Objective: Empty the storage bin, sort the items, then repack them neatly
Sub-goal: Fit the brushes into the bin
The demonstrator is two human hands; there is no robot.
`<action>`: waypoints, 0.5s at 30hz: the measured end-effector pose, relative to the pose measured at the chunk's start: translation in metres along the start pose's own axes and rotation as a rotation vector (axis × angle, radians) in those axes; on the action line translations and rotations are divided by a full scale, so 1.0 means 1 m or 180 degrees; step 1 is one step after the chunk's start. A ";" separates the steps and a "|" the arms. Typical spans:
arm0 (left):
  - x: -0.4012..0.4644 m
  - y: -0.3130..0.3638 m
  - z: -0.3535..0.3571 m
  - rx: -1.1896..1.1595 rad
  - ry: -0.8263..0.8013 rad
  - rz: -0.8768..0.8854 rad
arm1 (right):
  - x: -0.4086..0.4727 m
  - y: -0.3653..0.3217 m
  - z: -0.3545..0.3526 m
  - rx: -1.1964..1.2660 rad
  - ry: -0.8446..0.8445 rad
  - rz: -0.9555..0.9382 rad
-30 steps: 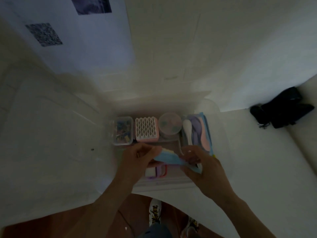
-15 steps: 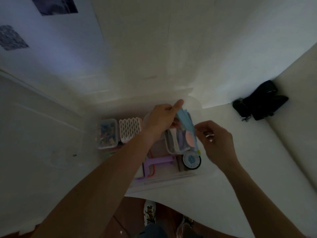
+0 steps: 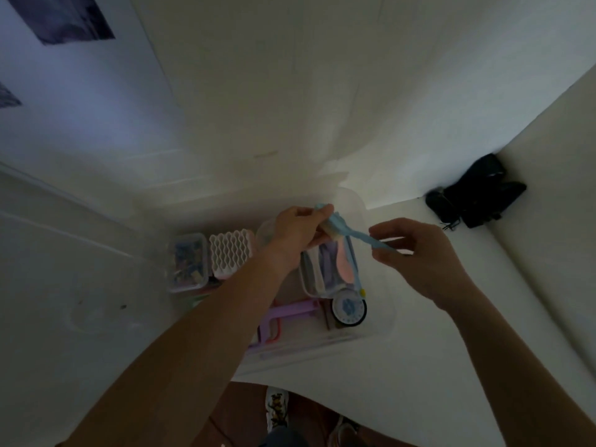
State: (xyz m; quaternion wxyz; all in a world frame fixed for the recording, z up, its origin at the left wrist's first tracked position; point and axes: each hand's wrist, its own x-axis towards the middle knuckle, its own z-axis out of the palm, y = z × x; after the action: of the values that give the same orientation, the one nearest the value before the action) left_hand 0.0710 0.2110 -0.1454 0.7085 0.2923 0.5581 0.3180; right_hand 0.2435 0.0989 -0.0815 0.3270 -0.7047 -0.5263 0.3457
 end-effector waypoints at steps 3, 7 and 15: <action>0.001 -0.001 0.008 -0.0007 -0.0052 0.0065 | -0.004 0.000 0.016 -0.0753 0.0215 -0.0003; 0.004 -0.005 0.008 0.0104 -0.0128 0.0133 | -0.011 0.000 0.031 -0.0599 0.0441 0.0080; 0.002 -0.005 -0.001 0.0108 -0.0095 -0.0495 | -0.015 -0.017 0.022 0.1401 -0.0026 -0.0094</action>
State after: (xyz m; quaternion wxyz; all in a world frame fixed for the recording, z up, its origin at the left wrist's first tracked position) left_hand 0.0707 0.2088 -0.1508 0.7343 0.2648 0.5737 0.2482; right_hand 0.2133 0.0907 -0.0772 0.4758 -0.6071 -0.4497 0.4503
